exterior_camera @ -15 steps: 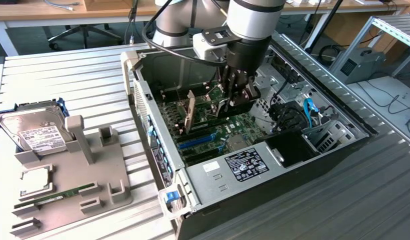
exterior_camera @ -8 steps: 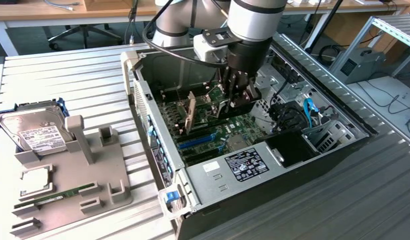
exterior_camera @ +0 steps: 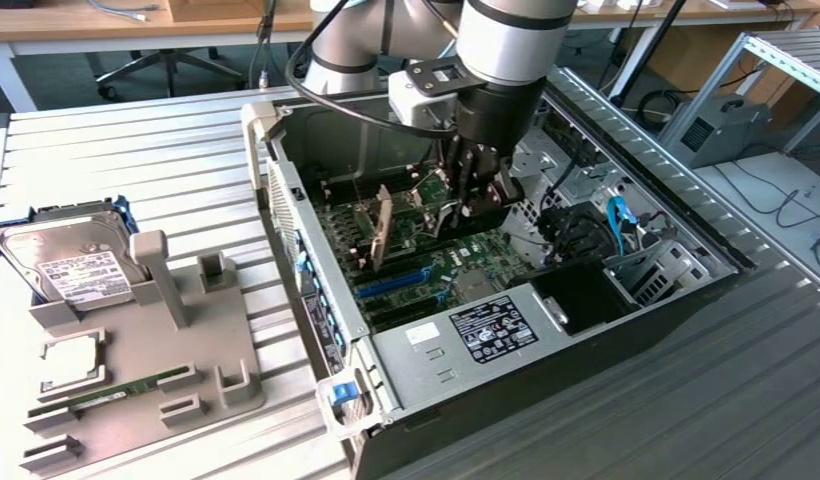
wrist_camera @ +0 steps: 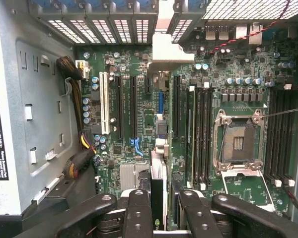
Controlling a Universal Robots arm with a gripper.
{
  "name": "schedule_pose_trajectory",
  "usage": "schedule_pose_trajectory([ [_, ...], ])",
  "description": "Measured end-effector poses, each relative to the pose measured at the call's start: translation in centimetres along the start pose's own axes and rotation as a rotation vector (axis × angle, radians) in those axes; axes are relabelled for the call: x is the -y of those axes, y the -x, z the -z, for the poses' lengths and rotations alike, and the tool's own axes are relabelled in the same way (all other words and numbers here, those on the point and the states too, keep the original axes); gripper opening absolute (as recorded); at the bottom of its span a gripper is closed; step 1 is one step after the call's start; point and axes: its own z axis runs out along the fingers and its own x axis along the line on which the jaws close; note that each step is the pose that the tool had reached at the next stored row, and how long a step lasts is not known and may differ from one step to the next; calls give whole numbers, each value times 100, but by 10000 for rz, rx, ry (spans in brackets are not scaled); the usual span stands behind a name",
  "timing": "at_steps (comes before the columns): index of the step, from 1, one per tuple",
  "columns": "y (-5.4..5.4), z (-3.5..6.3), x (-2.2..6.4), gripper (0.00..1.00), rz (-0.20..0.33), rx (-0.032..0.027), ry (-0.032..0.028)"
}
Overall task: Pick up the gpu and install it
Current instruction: 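Insert the gpu into the slot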
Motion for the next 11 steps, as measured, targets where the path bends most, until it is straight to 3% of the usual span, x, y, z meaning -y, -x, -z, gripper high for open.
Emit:
schedule_pose_trajectory([
  [11, -35, -5, 0, 26, 1, 0, 0],
])
